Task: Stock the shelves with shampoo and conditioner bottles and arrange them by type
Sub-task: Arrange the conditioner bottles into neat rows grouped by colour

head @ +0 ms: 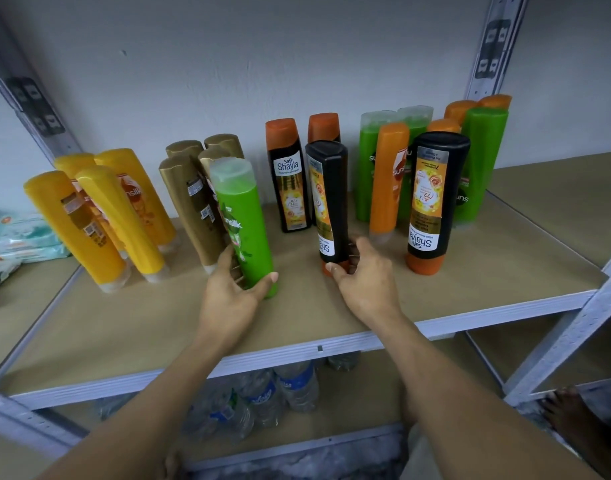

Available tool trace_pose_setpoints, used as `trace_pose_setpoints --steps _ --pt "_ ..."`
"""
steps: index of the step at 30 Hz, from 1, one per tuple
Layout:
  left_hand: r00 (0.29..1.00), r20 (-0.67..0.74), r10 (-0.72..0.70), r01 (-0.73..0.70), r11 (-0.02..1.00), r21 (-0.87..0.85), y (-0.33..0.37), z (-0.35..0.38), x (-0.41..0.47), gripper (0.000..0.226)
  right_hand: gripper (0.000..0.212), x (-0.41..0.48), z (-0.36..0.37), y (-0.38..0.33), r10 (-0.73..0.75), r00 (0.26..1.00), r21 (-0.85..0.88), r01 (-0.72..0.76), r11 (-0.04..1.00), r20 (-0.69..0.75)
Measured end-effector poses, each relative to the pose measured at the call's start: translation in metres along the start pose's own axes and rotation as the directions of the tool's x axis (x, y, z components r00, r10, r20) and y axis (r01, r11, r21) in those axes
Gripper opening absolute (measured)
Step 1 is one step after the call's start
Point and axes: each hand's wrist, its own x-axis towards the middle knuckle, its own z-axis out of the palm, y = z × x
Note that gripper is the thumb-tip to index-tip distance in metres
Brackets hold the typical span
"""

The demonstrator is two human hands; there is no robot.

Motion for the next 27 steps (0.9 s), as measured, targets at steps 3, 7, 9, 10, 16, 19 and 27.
trace_pose_setpoints --steps 3,7,9,10,16,19,27 --pt "1.0 -0.019 -0.001 0.001 1.0 0.01 -0.006 -0.032 -0.004 0.059 0.05 -0.002 -0.002 -0.002 -0.006 1.0 -0.007 0.006 1.0 0.008" --pt "0.999 -0.045 -0.003 0.003 1.0 0.013 -0.015 -0.063 0.001 0.062 0.051 -0.005 -0.002 -0.004 -0.007 1.0 -0.013 0.007 1.0 0.011" --pt "0.999 -0.048 -0.019 0.02 1.0 0.024 -0.022 -0.071 0.001 0.065 0.05 -0.006 -0.002 -0.005 0.0 1.0 -0.019 0.0 1.0 0.009" --pt "0.998 -0.048 -0.028 0.03 0.999 0.03 -0.026 -0.075 0.001 0.067 0.05 -0.006 -0.002 -0.006 0.0 1.0 -0.021 0.0 1.0 0.007" --pt "0.997 -0.047 -0.055 0.057 0.997 0.059 -0.038 -0.078 0.001 0.073 0.051 -0.007 -0.001 -0.008 0.003 1.0 -0.029 -0.002 1.0 0.005" --pt "0.996 -0.052 -0.068 0.071 0.995 0.063 -0.038 -0.076 0.0 0.076 0.053 -0.008 -0.001 -0.009 0.005 1.0 -0.04 -0.005 0.999 0.006" --pt "0.959 -0.281 -0.022 0.071 0.984 0.165 -0.022 -0.064 -0.021 0.081 0.054 -0.008 -0.002 -0.01 0.024 0.999 -0.033 -0.023 0.999 0.023"
